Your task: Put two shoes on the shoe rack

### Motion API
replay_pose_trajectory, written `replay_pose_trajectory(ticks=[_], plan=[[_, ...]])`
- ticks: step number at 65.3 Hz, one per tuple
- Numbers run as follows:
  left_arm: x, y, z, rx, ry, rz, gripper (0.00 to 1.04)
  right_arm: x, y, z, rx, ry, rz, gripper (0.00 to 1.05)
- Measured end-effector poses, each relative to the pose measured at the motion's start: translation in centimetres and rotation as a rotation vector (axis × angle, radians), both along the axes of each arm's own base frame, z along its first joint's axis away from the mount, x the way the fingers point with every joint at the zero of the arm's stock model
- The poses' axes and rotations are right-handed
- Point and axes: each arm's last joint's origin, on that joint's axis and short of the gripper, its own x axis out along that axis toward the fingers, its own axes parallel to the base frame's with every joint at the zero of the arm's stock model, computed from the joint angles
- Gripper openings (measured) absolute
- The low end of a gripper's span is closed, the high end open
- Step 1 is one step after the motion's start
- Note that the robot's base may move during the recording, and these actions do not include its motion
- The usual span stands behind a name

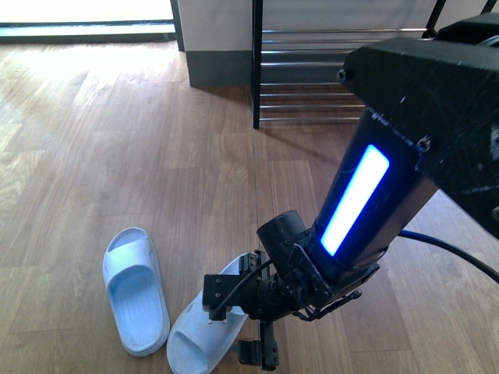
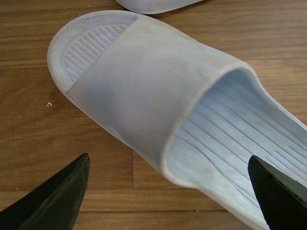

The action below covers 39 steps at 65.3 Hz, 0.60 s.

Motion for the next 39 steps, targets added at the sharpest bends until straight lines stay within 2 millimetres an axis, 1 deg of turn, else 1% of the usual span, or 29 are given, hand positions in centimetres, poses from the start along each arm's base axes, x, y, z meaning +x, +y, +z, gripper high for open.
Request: replay_pose_trajectory(ticks=[7,11,16,18,24,28,31,39], plan=[[0.0,0.0,0.0,0.000,0.000,0.000,0.95,-0.4,0.5,-0.8,-0.008,0.015,0.003,0.95],[0.0,0.0,0.0,0.000,0.000,0.000,0.95,-0.4,0.5,-1.0,-0.012,0.016,-0.002,0.88],[0.0,0.0,0.0,0.000,0.000,0.000,0.95,-0.4,0.4,-1.1,-0.012,0.019,-0.005,0.76],[0.0,0.0,0.0,0.000,0.000,0.000,0.95,-0.3,0.3,-1.1,-0.012,0.019,-0.010,0.67],[0.0,0.0,0.0,0.000,0.000,0.000,0.95,0.0,-0.3,-1.1,-0.013,0.020,-0.027,0.47],[0.0,0.0,0.0,0.000,0.000,0.000,0.95,0.1,-0.6,-1.2,-0.014,0.024,-0.034,0.38],[0.0,0.0,0.0,0.000,0.000,0.000,0.95,0.1,-1.0,-1.1,-0.016,0.027,-0.041,0.29],[0.0,0.0,0.0,0.000,0.000,0.000,0.95,0.0,-1.5,-0.7,-0.013,0.033,-0.059,0.12]])
